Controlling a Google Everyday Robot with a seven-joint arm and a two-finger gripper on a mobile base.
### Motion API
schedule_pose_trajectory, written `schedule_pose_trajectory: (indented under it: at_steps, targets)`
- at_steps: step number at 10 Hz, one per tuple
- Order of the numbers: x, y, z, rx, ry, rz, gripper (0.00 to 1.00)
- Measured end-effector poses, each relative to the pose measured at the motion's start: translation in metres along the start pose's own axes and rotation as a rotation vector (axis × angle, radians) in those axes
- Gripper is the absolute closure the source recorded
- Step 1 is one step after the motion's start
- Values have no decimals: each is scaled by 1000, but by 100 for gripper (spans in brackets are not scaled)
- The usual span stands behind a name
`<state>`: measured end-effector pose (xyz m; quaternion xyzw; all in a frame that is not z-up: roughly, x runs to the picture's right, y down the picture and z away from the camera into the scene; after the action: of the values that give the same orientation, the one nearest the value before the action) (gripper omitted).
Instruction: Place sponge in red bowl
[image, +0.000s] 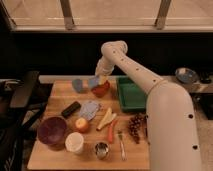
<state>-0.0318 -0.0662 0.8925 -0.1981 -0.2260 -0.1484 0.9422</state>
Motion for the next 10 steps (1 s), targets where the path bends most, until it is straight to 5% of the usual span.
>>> schedule_pose_trajectory:
  at_steps: [2, 8, 10]
  targets:
    - [14, 0, -4, 23, -29, 24, 93]
    - [31, 13, -4, 40, -93, 56, 34]
    - [30, 16, -6, 44, -101, 51, 30]
